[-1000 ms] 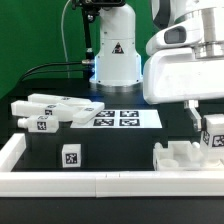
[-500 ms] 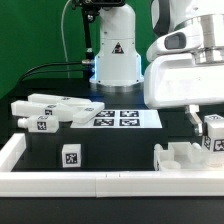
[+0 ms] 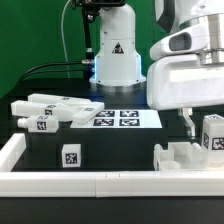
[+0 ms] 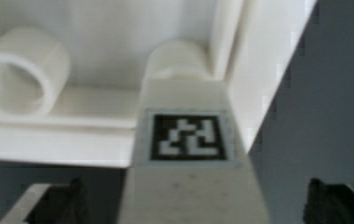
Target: Assemble chair
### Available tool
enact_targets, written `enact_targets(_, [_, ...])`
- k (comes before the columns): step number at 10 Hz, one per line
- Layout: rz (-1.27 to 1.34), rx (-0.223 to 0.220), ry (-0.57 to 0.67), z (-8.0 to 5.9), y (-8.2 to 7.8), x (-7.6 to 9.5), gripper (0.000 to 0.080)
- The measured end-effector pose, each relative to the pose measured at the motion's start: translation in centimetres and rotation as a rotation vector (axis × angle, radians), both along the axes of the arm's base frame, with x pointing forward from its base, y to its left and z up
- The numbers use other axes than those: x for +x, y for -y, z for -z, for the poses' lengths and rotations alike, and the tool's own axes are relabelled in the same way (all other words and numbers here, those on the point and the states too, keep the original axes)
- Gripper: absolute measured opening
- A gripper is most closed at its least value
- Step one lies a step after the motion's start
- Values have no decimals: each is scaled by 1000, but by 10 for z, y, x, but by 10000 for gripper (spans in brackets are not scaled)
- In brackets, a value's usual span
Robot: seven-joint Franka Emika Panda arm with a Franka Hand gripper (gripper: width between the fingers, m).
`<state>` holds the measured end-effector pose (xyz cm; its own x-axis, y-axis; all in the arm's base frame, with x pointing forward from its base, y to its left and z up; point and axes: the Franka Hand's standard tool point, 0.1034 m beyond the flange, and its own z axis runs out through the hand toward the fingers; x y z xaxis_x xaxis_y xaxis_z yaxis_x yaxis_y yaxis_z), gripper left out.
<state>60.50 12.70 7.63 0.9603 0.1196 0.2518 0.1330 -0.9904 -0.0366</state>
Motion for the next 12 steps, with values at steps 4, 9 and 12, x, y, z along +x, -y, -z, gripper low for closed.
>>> enact_targets(4, [35, 5, -93, -2, -3, 4, 649])
enact_targets(9, [351, 71, -122, 1, 1, 2, 298])
enact_targets(12, [631, 158, -151, 2, 5, 2, 293])
